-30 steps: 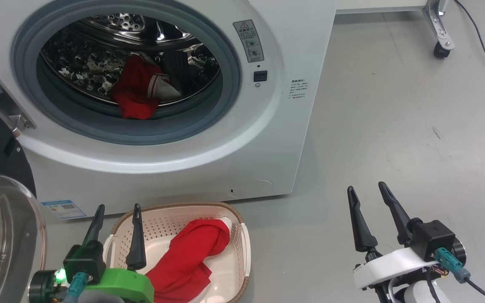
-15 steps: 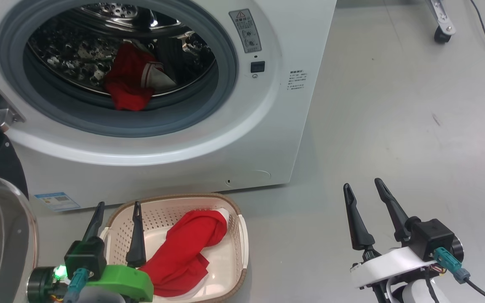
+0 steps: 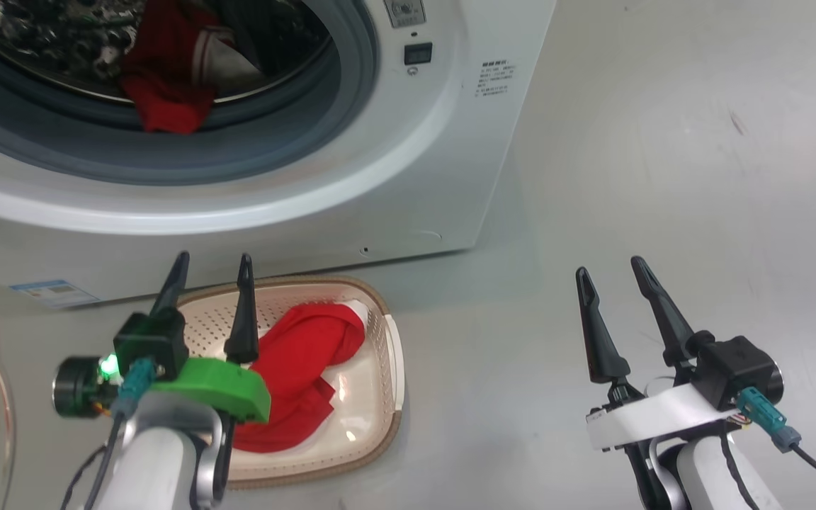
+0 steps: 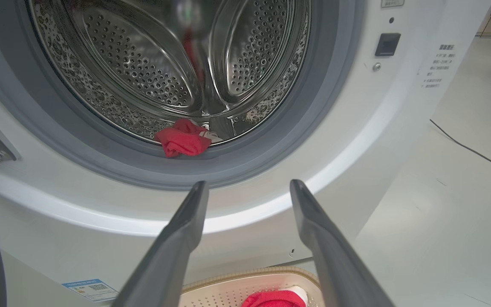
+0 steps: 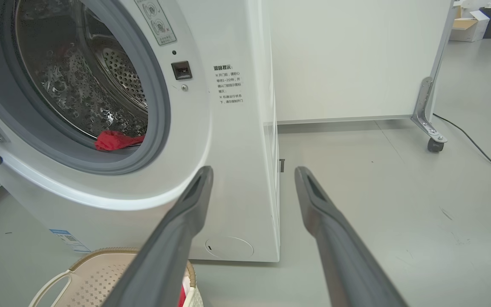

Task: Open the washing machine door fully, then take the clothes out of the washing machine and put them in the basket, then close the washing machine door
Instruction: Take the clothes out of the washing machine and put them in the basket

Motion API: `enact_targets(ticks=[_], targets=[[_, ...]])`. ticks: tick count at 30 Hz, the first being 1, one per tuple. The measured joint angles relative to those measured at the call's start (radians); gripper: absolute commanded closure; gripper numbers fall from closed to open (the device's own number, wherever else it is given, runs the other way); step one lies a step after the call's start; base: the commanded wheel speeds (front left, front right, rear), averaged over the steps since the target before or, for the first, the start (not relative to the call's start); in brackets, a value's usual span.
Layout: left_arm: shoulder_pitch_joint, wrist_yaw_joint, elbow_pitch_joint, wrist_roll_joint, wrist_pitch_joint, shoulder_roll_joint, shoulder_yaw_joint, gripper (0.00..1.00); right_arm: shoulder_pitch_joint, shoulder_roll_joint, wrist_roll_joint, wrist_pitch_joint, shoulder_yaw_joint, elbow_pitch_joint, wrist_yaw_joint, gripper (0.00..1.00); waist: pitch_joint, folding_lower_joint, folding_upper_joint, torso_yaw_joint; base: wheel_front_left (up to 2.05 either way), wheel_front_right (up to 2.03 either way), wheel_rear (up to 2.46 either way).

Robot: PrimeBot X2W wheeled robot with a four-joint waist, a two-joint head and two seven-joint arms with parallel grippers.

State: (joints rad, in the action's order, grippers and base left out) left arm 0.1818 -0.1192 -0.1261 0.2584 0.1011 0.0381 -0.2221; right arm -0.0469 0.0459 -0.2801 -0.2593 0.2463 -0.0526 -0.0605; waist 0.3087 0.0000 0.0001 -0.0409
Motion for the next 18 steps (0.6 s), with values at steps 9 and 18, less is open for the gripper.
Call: enact_targets(ticks=[9, 18], targets=[[0.202, 0.000, -0.050, 0.005, -0.038, -0.001, 0.048, 0.00, -0.081, 0.000, -0.021, 0.000, 0.029, 0.026, -0.018, 0.00, 0.119, 0.0000, 0.0000, -0.041, 0.00, 0.00, 0.00], [0.404, 0.000, -0.140, 0.005, -0.150, 0.052, 0.076, 0.00, -0.162, 0.002, -0.075, 0.000, 0.045, 0.038, -0.021, 0.00, 0.231, 0.0000, 0.0000, -0.098, 0.00, 0.00, 0.00]])
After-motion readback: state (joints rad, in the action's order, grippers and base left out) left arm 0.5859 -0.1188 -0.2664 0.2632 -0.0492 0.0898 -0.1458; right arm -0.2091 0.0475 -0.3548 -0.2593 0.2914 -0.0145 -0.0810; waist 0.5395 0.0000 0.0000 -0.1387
